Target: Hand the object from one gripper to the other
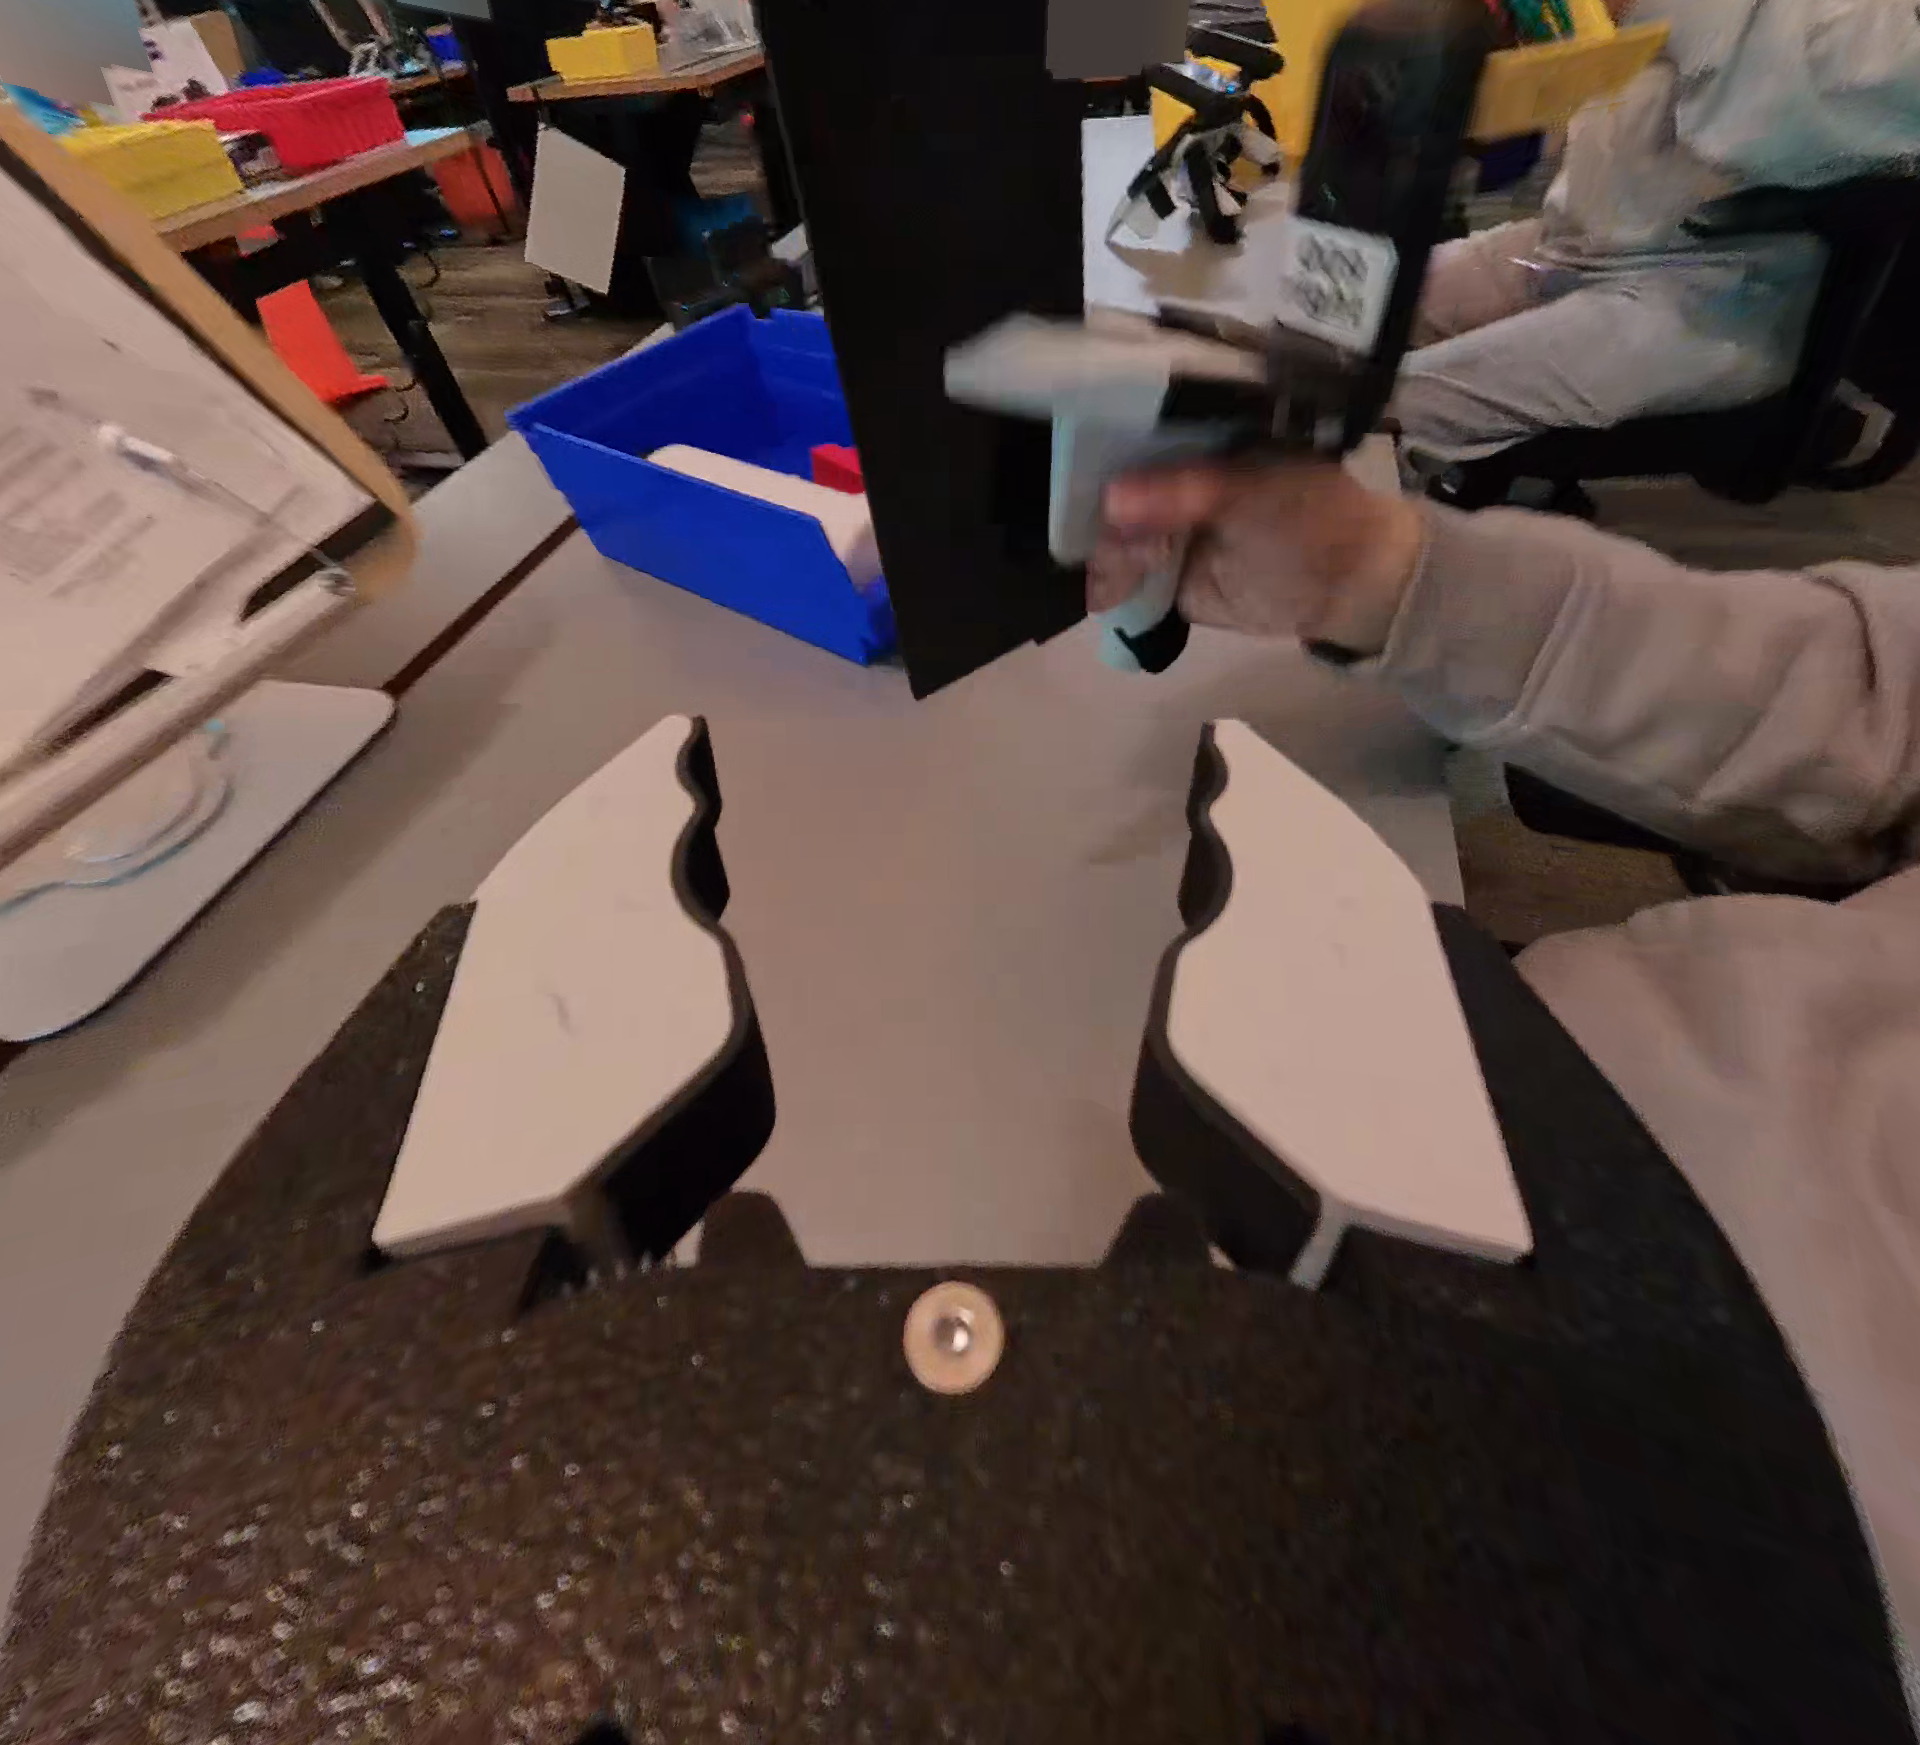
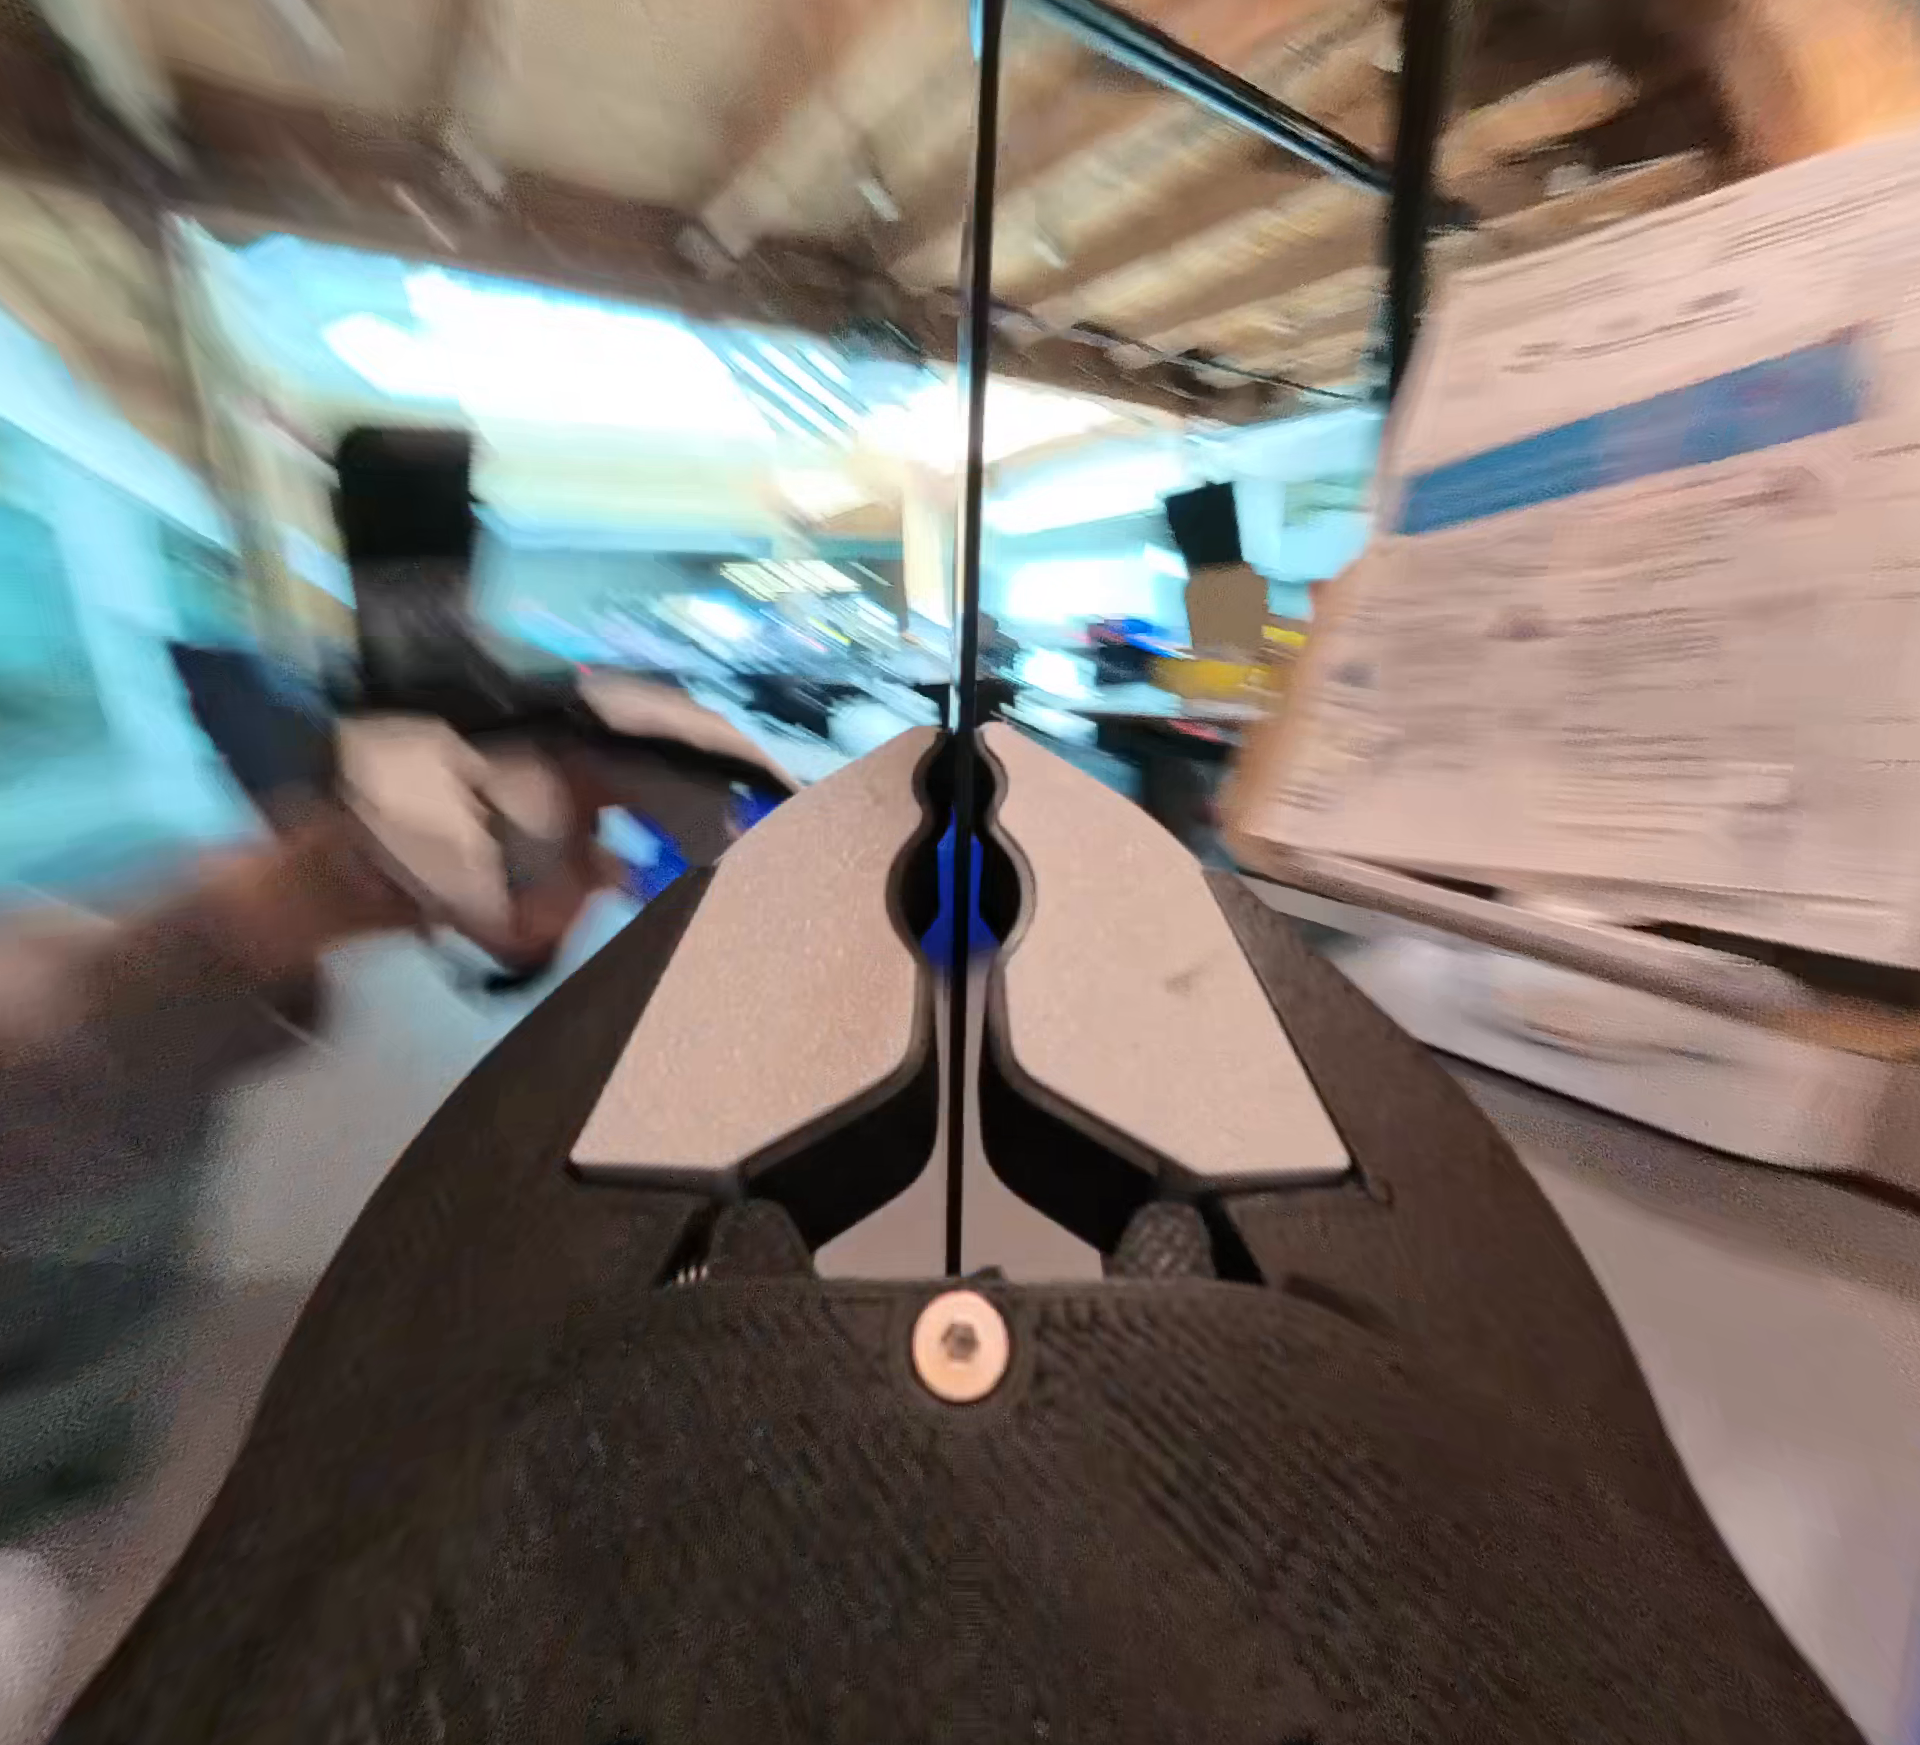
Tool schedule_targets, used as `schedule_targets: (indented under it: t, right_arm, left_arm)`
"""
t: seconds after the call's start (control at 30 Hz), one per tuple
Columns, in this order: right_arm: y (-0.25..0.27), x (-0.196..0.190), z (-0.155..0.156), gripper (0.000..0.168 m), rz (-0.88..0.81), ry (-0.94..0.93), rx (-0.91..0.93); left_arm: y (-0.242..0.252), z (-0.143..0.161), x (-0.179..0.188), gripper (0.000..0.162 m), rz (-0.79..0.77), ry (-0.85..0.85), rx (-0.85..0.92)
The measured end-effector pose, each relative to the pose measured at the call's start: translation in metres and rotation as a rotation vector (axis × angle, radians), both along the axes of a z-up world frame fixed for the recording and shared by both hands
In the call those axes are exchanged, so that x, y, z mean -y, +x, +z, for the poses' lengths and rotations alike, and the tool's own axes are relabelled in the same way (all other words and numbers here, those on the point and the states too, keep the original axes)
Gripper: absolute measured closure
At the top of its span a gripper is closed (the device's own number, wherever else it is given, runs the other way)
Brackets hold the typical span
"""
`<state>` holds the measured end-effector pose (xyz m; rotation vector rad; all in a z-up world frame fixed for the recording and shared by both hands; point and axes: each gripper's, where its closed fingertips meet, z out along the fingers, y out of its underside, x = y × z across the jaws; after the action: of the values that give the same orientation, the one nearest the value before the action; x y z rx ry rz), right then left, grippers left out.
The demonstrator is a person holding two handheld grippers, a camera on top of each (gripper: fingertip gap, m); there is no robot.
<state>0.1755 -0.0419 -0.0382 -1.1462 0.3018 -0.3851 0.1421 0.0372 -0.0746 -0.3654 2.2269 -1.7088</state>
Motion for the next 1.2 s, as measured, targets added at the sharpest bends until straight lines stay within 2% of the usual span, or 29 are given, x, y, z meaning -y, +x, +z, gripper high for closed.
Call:
schedule_targets:
  t: [0.07, 0.1, 0.17, 0.23, 0.3, 0.37, 0.43, 0.47, 0.5, 0.53, 0.57, 0.6, 0.67, 0.7, 0.73, 0.8, 0.83, 0.97, 1.07, 1.2]
  right_arm:
    - [-0.027, -0.002, 0.024, 0.167, 0.252, 0.221, -0.041]
    - [-0.032, -0.002, 0.031, 0.167, 0.303, 0.299, -0.062]
    - [-0.033, -0.007, 0.032, 0.166, 0.351, 0.364, -0.112]
    - [-0.042, -0.016, 0.03, 0.166, 0.441, 0.395, -0.129]
    - [-0.043, -0.028, 0.025, 0.166, 0.473, 0.403, -0.175]
    - [-0.043, -0.042, 0.014, 0.166, 0.455, 0.344, -0.174]
    - [-0.046, -0.051, 0.004, 0.165, 0.452, 0.283, -0.157]
    - [-0.047, -0.054, 0.0, 0.161, 0.457, 0.251, -0.149]
    - [-0.046, -0.058, -0.005, 0.153, 0.441, 0.204, -0.147]
    - [-0.036, -0.058, -0.011, 0.137, 0.359, 0.161, -0.165]
    - [-0.023, -0.053, -0.015, 0.111, 0.248, 0.128, -0.183]
    - [-0.015, -0.048, -0.017, 0.097, 0.168, 0.094, -0.177]
    - [-0.001, -0.036, -0.019, 0.084, 0.043, 0.031, -0.213]
    - [0.003, -0.032, -0.018, 0.073, 0.015, 0.021, -0.253]
    - [0.004, -0.031, -0.017, 0.07, 0.007, 0.033, -0.297]
    - [-0.004, -0.039, -0.011, 0.07, 0.054, 0.101, -0.361]
    - [-0.012, -0.047, -0.01, 0.072, 0.1, 0.131, -0.384]
    - [-0.033, -0.081, -0.021, 0.073, 0.232, 0.118, -0.468]
    - [-0.033, -0.084, -0.025, 0.089, 0.257, 0.143, -0.519]
    - [-0.019, -0.074, -0.034, 0.104, 0.276, 0.236, -0.639]
  left_arm:
    - [-0.009, -0.024, 0.016, 0.081, -0.037, -0.052, 0.004]
    - [-0.012, -0.031, 0.024, 0.082, -0.061, -0.105, -0.015]
    - [-0.02, -0.029, 0.035, 0.086, -0.117, -0.276, -0.048]
    - [-0.024, -0.015, 0.038, 0.094, -0.15, -0.481, -0.07]
    - [-0.02, -0.015, 0.038, 0.104, -0.135, -0.556, -0.101]
    - [-0.029, -0.018, 0.04, 0.124, -0.186, -0.569, -0.092]
    - [-0.036, -0.021, 0.036, 0.158, -0.211, -0.6, -0.067]
    - [-0.032, -0.027, 0.033, 0.16, -0.161, -0.584, -0.052]
    - [-0.027, -0.032, 0.027, 0.161, -0.111, -0.554, -0.014]
    - [-0.022, -0.036, 0.019, 0.16, -0.048, -0.514, 0.038]
    - [-0.012, -0.038, 0.007, 0.161, 0.06, -0.468, 0.083]
    - [0.001, -0.039, -0.008, 0.161, 0.196, -0.416, 0.12]
    - [0.022, -0.039, -0.045, 0.161, 0.488, -0.25, 0.232]
    - [0.027, -0.038, -0.064, 0.161, 0.62, -0.105, 0.348]
    - [0.03, -0.031, -0.08, 0.161, 0.742, 0.054, 0.512]
    - [0.025, -0.007, -0.098, 0.161, 0.94, 0.289, 0.818]
    - [0.021, 0.003, -0.095, 0.161, 0.975, 0.343, 0.926]
    - [0.006, 0.008, -0.071, 0.161, 0.961, 0.6, 1.302]
    - [-0.004, -0.002, -0.06, 0.16, 0.915, 0.741, 1.489]
    - [-0.014, -0.007, -0.046, 0.16, 0.864, 0.78, 1.602]
